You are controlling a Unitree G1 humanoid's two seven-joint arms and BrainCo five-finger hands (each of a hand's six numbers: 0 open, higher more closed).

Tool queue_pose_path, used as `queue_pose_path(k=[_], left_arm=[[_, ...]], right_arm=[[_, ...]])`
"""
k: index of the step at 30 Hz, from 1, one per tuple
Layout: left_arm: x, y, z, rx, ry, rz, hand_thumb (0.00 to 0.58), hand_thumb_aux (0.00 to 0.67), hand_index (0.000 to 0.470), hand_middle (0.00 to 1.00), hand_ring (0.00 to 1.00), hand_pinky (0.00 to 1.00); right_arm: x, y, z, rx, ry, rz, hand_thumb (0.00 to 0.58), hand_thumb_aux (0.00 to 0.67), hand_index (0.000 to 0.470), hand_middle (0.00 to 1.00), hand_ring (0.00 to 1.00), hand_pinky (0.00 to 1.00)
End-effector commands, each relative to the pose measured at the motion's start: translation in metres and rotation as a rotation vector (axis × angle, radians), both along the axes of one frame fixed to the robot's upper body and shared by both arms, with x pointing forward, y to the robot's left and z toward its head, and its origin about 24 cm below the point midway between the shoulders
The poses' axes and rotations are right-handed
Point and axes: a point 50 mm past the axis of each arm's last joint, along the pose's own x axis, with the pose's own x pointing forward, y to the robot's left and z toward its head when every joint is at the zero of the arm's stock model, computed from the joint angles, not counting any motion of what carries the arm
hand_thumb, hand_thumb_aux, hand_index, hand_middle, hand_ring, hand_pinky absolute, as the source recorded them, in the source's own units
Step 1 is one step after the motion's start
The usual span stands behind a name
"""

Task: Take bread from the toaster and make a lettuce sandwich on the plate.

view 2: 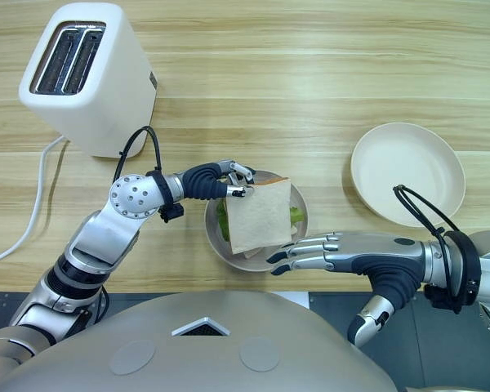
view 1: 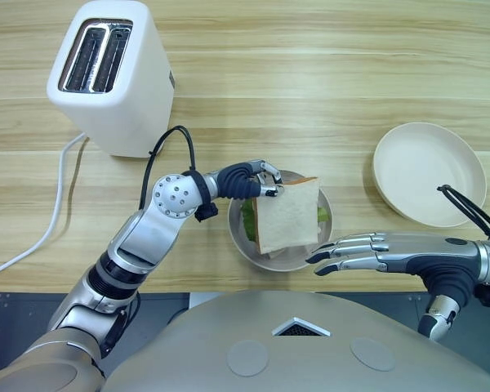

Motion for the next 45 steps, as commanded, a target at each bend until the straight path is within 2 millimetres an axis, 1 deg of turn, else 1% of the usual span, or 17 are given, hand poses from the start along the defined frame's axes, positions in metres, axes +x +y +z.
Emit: queue_pose_path(k=[1,6,13,17,23,30,35,38,39,42,45], left_arm=[[0.0,-0.001,0.0,0.012,0.006,-0.012,0.58,0.67,0.47,0.0,0.0,0.0],[0.0,-0.002,-0.001,0.015,0.01,-0.024,0.58,0.67,0.47,0.0,0.0,0.0],[-0.002,-0.003,-0.001,0.019,0.014,-0.035,0.58,0.67,0.47,0.0,0.0,0.0],[-0.004,-0.005,-0.002,0.02,0.019,-0.04,0.58,0.67,0.47,0.0,0.0,0.0],[-0.002,-0.006,-0.001,0.015,0.01,-0.039,0.58,0.67,0.47,0.0,0.0,0.0],[0.002,-0.007,0.003,0.003,-0.02,-0.035,0.58,0.67,0.47,0.0,0.0,0.0],[0.001,-0.011,-0.005,0.031,-0.039,-0.05,0.58,0.67,0.47,0.0,0.0,0.0],[0.001,-0.013,-0.005,0.055,-0.086,-0.071,0.58,0.67,0.47,0.0,0.0,0.0],[0.002,-0.014,-0.004,0.066,-0.104,-0.082,0.0,0.0,0.0,0.0,0.0,0.0],[-0.002,-0.017,-0.002,0.122,-0.168,-0.154,0.0,0.0,0.0,0.0,0.0,0.0],[-0.001,-0.019,0.007,0.197,-0.301,-0.216,0.0,0.0,0.0,0.0,0.0,0.0]], right_arm=[[0.002,0.008,-0.006,-0.002,-0.013,0.019,0.0,0.0,0.0,0.0,0.0,0.0],[0.01,0.011,-0.009,-0.001,-0.052,-0.017,0.0,0.0,0.0,0.0,0.0,0.0],[0.021,0.017,-0.021,-0.026,-0.085,-0.054,0.0,0.0,0.0,0.0,0.0,0.0],[0.028,0.018,-0.031,-0.086,-0.103,-0.076,0.0,0.0,0.0,0.0,0.0,0.0],[0.033,0.022,-0.046,-0.137,-0.099,-0.072,0.0,0.0,0.0,0.0,0.0,0.0],[0.038,0.026,-0.052,-0.13,-0.101,-0.081,0.0,0.0,0.0,0.0,0.0,0.0],[0.041,0.028,-0.055,-0.128,-0.101,-0.082,0.0,0.0,0.0,0.0,0.0,0.0],[0.043,0.029,-0.058,-0.134,-0.098,-0.08,0.0,0.0,0.0,0.0,0.0,0.0],[0.043,0.029,-0.06,-0.137,-0.094,-0.08,0.0,0.0,0.0,0.0,0.0,0.0],[0.044,0.03,-0.066,-0.141,-0.083,-0.085,0.0,0.0,0.0,0.0,0.0,0.0],[0.046,0.03,-0.071,-0.146,-0.077,-0.095,0.0,0.0,0.0,0.0,0.0,0.0]])
